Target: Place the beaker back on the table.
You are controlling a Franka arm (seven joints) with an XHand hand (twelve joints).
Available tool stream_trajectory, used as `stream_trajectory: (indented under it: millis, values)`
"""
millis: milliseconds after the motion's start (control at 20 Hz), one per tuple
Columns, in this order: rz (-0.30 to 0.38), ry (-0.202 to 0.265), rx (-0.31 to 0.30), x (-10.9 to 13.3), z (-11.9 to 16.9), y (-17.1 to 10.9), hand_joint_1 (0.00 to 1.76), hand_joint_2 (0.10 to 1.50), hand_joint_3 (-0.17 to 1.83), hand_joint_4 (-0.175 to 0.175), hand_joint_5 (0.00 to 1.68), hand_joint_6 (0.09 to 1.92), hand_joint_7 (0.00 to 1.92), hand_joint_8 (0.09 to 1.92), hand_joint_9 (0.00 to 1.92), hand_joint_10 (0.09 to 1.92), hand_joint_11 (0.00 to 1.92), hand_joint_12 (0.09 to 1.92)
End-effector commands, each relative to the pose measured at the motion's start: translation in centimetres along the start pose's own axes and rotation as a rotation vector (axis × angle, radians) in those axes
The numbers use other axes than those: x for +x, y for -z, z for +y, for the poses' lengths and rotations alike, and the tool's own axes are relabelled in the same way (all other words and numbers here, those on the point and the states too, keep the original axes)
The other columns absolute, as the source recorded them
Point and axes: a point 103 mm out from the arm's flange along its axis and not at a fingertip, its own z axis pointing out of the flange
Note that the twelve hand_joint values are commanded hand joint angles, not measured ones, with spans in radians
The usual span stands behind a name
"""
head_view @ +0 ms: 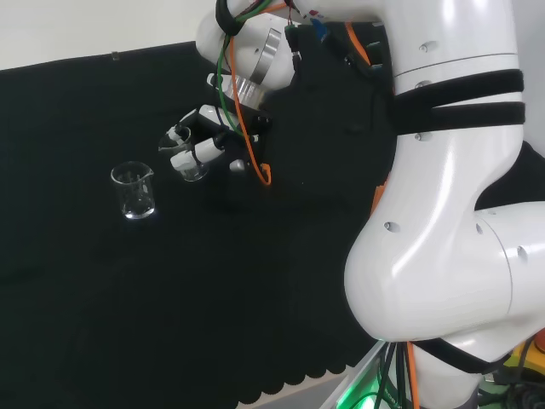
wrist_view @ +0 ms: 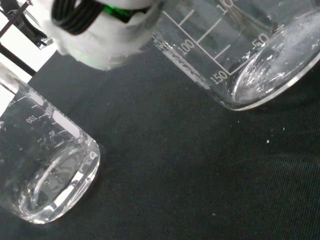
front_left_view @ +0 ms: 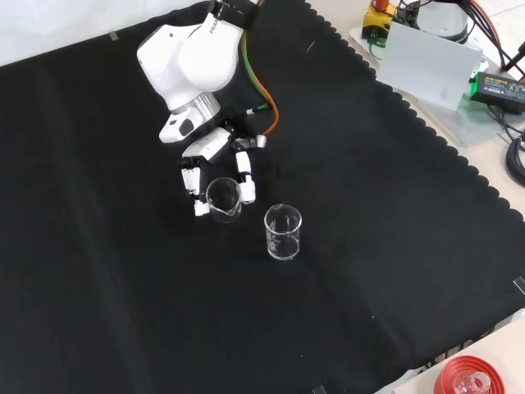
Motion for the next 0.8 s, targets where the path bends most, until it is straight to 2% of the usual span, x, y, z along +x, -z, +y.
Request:
stream_trajectory:
  millis: [50, 200, 250, 350, 450, 600, 800]
  values:
    - [0.01, -0.013, -0.005, -0.28, -0.29, 0.0, 1.32, 1.02, -0.17, -0.175, 1.5, 0.09, 1.56, 0.09, 1.61, 0.09, 1.06, 0.91]
    - [0.024, -0.006, 0.015, -0.71, -0.56, -0.14, 1.32, 1.0, -0.11, -0.175, 1.49, 0.09, 1.55, 0.09, 1.57, 0.09, 0.99, 0.96]
    - [0.029, -0.007, 0.021, -0.88, -0.64, -0.13, 1.31, 0.99, -0.07, -0.175, 1.43, 0.16, 1.54, 0.09, 1.54, 0.09, 0.93, 1.0]
    - [0.031, -0.004, 0.036, -1.12, -0.77, -0.14, 1.24, 0.97, -0.11, -0.096, 1.11, 0.46, 1.44, 0.09, 1.45, 0.09, 0.77, 1.1]
    - [0.026, 0.0, 0.049, -1.21, -0.85, -0.19, 1.2, 0.96, -0.16, -0.065, 0.85, 0.69, 1.33, 0.09, 1.36, 0.09, 0.6, 1.19]
    - [0.022, 0.007, 0.046, -1.24, -1.02, -0.18, 1.16, 0.95, -0.17, -0.068, 0.62, 0.79, 1.2, 0.09, 1.23, 0.09, 0.43, 1.26]
    - [0.014, 0.014, 0.042, -1.27, -1.24, 0.0, 1.14, 0.93, -0.17, -0.082, 0.47, 0.75, 1.1, 0.09, 1.14, 0.09, 0.35, 1.28]
